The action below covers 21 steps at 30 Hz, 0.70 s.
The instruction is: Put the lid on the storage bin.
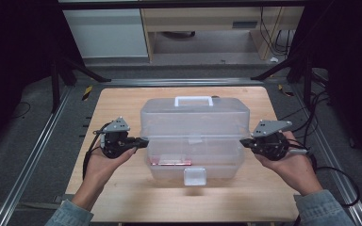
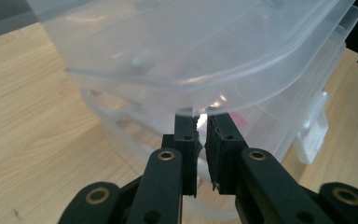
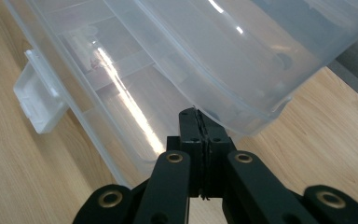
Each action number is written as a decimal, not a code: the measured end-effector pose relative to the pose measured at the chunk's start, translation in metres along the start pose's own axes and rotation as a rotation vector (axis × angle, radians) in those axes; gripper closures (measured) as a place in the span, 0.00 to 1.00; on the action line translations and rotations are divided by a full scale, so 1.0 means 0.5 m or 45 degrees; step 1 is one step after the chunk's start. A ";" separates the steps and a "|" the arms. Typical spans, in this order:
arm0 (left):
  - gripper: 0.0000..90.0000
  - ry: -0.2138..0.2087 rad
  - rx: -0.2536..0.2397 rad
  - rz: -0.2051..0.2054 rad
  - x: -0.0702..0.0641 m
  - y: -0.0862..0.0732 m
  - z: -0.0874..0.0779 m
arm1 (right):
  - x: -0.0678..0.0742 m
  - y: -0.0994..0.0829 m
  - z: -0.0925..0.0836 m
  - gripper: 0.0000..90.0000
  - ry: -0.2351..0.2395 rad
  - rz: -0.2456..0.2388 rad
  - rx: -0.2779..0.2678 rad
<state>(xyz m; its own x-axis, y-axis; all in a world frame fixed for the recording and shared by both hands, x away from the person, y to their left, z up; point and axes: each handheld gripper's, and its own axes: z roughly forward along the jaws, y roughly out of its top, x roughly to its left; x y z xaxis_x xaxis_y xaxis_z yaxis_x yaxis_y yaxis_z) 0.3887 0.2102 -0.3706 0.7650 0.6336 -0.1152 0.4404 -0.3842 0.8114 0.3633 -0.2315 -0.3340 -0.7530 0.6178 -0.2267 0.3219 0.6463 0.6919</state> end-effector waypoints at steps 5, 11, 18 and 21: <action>0.92 0.012 -0.032 -0.053 0.016 -0.016 -0.011 | 0.001 -0.006 -0.002 1.00 0.006 0.017 -0.006; 0.92 0.017 -0.039 -0.070 0.025 -0.028 -0.015 | 0.006 -0.016 0.000 1.00 0.015 0.030 -0.004; 0.92 0.007 -0.058 -0.079 0.020 -0.033 -0.011 | 0.012 -0.024 -0.004 0.99 0.020 0.035 -0.012; 0.92 0.014 -0.049 -0.068 0.020 -0.033 -0.012 | 0.013 -0.027 -0.005 0.99 0.024 0.040 -0.013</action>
<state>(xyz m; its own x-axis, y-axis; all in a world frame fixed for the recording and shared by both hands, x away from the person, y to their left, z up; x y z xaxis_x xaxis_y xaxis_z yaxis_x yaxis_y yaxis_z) 0.3861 0.2268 -0.3819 0.7355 0.6601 -0.1525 0.4617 -0.3237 0.8259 0.3525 -0.2373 -0.3430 -0.7535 0.6288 -0.1921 0.3395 0.6223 0.7053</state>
